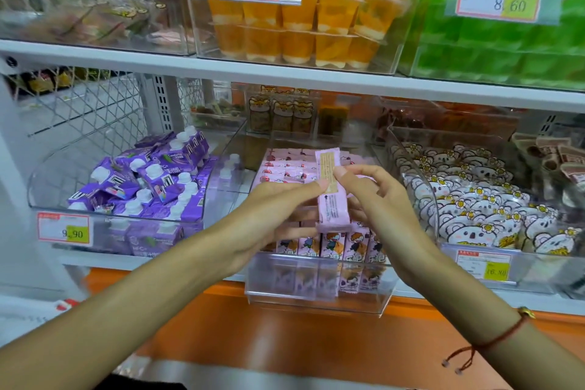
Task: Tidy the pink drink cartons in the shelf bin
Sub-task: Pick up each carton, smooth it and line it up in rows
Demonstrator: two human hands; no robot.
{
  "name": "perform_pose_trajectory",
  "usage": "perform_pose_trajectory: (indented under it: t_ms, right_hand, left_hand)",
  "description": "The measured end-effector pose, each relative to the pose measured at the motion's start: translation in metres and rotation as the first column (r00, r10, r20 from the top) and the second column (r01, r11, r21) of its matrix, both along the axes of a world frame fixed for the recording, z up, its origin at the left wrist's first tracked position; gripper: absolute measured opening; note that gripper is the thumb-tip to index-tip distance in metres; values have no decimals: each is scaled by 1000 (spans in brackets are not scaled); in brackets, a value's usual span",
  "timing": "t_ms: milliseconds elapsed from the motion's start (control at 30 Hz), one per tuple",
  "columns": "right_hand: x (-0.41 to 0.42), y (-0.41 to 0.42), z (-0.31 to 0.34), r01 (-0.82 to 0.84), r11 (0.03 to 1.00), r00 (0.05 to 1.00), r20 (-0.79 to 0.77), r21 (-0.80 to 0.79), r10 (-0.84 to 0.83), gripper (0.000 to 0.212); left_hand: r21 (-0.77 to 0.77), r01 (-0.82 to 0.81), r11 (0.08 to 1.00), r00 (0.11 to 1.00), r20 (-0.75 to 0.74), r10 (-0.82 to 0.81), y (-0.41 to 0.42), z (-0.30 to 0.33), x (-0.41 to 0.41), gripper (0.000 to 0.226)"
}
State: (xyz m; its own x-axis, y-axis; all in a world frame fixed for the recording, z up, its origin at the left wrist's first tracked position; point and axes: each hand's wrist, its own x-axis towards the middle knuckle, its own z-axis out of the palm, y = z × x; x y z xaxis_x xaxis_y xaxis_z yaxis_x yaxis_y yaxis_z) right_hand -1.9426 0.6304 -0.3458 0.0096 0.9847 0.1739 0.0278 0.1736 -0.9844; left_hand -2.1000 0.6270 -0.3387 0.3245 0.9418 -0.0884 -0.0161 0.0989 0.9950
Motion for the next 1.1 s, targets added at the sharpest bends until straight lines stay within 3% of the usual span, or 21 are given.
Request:
perform_pose_trajectory:
  t_ms: [200, 400, 600, 733, 867, 1000, 1100]
  right_hand:
    - [0, 0, 1, -31, 999, 999, 23, 9, 30, 34]
    - [3, -6, 0, -182, 941, 961, 254, 287, 109, 29]
    - [5, -5, -3, -245, 907, 949, 274, 343, 153, 27]
    - [4, -5, -2, -221, 910, 945, 309, 352, 110, 31]
    - [0, -7, 0, -139, 930, 963, 267, 340, 47, 56]
    - [-3, -7, 0, -129, 926, 957, 291, 356, 21, 29]
    - [-1, -4, -1, -140, 952, 979, 185, 271, 91, 24]
  left_hand:
    - [-43, 37, 998, 999, 21, -36, 6, -2, -3, 25]
    - [271, -29, 962, 995, -89, 55, 11, 1, -15, 39]
    - [424, -34, 905, 991, -104, 86, 10, 2, -18, 40]
    - [426, -16, 904, 992, -107, 68, 9, 2, -18, 40]
    - [390, -112, 914, 991, -25, 133, 8, 4, -16, 36]
    - [270, -181, 946, 983, 72, 168, 7, 1, -10, 35]
    - [236, -171, 957, 978, 156, 136, 10, 2, -10, 41]
